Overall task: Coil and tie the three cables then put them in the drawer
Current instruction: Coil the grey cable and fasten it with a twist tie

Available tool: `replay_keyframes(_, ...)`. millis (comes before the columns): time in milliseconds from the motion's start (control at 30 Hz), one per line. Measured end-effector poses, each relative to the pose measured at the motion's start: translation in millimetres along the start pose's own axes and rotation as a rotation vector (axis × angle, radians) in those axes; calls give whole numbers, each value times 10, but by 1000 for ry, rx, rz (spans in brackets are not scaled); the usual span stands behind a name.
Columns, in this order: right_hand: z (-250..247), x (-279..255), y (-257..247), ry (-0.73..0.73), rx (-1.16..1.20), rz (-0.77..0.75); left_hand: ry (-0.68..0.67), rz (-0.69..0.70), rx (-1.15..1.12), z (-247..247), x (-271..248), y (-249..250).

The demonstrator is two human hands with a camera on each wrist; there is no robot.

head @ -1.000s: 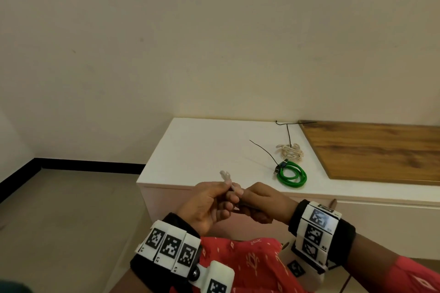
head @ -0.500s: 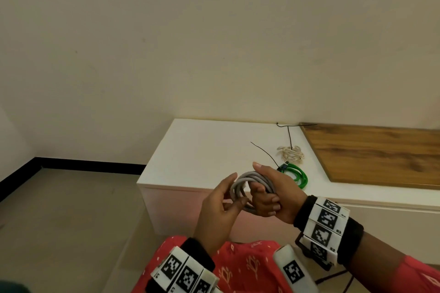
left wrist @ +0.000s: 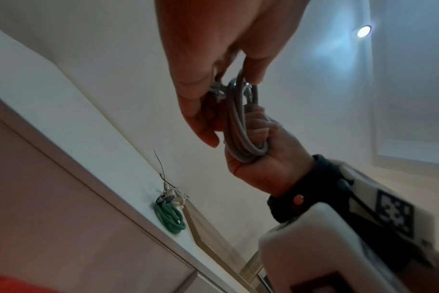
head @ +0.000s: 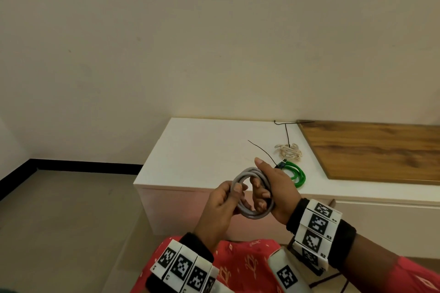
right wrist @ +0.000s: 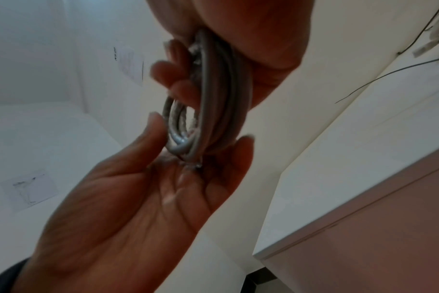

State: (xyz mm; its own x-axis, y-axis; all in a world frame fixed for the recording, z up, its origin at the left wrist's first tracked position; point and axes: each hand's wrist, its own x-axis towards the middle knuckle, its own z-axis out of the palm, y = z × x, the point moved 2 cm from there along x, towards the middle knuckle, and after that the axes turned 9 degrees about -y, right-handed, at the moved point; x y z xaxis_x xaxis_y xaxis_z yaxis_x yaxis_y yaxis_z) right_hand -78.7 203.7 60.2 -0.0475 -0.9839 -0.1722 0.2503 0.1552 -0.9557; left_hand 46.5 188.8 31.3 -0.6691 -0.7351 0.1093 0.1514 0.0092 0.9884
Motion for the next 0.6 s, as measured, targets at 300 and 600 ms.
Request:
replay_keyframes(300, -34, 23, 63, 79, -85, -44, -71, -84, -154, -69, 69, -64)
replay_keyframes(600, -128, 160, 204, 117, -154, -13, -145, -110, -29, -144, 214, -105)
